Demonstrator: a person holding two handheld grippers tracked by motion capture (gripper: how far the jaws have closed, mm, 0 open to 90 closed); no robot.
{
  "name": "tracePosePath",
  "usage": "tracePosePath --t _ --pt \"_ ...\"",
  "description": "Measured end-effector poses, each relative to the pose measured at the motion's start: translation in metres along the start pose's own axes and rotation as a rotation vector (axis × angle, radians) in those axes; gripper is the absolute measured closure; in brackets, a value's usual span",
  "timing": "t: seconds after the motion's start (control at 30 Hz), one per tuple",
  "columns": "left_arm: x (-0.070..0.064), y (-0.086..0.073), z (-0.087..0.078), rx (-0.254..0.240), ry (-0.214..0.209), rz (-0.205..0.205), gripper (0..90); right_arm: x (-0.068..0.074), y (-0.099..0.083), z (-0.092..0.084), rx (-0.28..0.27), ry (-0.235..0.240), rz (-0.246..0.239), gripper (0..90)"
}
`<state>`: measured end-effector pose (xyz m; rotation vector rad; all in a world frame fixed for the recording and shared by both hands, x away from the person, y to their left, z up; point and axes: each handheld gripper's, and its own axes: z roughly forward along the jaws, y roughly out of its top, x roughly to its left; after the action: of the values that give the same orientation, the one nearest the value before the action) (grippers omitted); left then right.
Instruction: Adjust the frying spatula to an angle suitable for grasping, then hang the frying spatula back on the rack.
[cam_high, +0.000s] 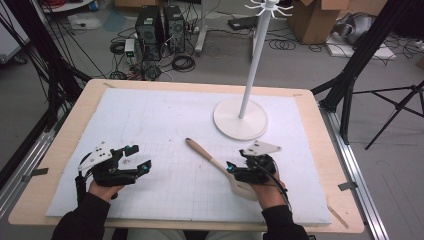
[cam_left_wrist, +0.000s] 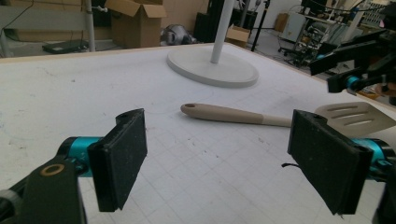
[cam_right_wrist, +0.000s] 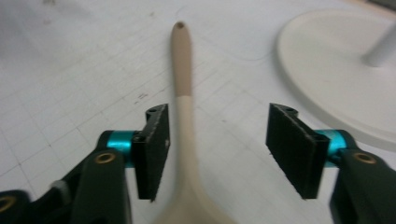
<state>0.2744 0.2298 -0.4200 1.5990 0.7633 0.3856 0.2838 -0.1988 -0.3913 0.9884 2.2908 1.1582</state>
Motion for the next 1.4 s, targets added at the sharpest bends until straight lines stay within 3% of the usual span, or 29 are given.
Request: tracePosePath --t 0.07,0.1,0.13,0.2,0.27,0.3,0.33,0.37,0.43,0.53,0.73,1.0,1.13,1.4 --pt "0.0 0.0 0.0 0.002 0.002 0.003 17.9 -0.002 -0.003 -0.006 -0.015 -0.002 0.004 33.2" --pt "-0.001 0.0 0.0 -0.005 -0.007 0.01 18.1 -0.008 -0.012 -0.02 -0.051 -0.024 0.006 26.5" --pt "-0.001 0.0 0.0 -0.005 -0.007 0.01 18.1 -0.008 -0.012 -0.02 -0.051 -0.024 0.006 26.5" --pt "-0.003 0.0 0.002 0.004 -0.009 0.005 18.0 -0.013 -0.026 -0.039 -0.081 -0.044 0.0 18.7" --pt "-0.003 0.0 0.002 0.009 -0.011 0.002 18.0 -0.015 -0.03 -0.044 -0.094 -0.041 0.007 18.5" --pt "-0.005 0.0 0.003 -0.005 -0.013 -0.003 17.9 -0.02 -0.041 -0.051 -0.146 -0.029 0.032 17.5" --pt "-0.005 0.0 0.003 -0.005 -0.013 -0.003 17.8 -0.02 -0.041 -0.051 -0.146 -0.029 0.032 17.5" --pt "-0.006 0.001 0.003 -0.018 -0.01 -0.002 17.7 -0.026 -0.049 -0.055 -0.176 -0.027 0.064 16.1" --pt "-0.009 0.003 0.003 -0.051 -0.023 0.008 17.7 -0.029 -0.051 -0.059 -0.187 -0.036 0.079 15.7" --pt "-0.01 0.004 0.001 -0.059 -0.027 0.013 17.7 -0.03 -0.052 -0.063 -0.217 -0.051 0.091 15.7" --pt "-0.013 0.003 -0.001 -0.061 -0.028 0.016 18.2 -0.03 -0.052 -0.063 -0.217 -0.068 0.09 15.7" --pt "-0.013 0.001 0.004 -0.027 -0.041 0.022 18.2 -0.029 -0.052 -0.06 -0.198 -0.081 0.069 15.6" --pt "-0.013 0.0 0.002 -0.024 -0.043 0.025 18.2 -0.028 -0.05 -0.055 -0.19 -0.076 0.075 15.6" --pt "-0.013 -0.001 0.001 -0.019 -0.033 0.026 18.2 -0.022 -0.045 -0.048 -0.158 -0.047 0.036 15.6"
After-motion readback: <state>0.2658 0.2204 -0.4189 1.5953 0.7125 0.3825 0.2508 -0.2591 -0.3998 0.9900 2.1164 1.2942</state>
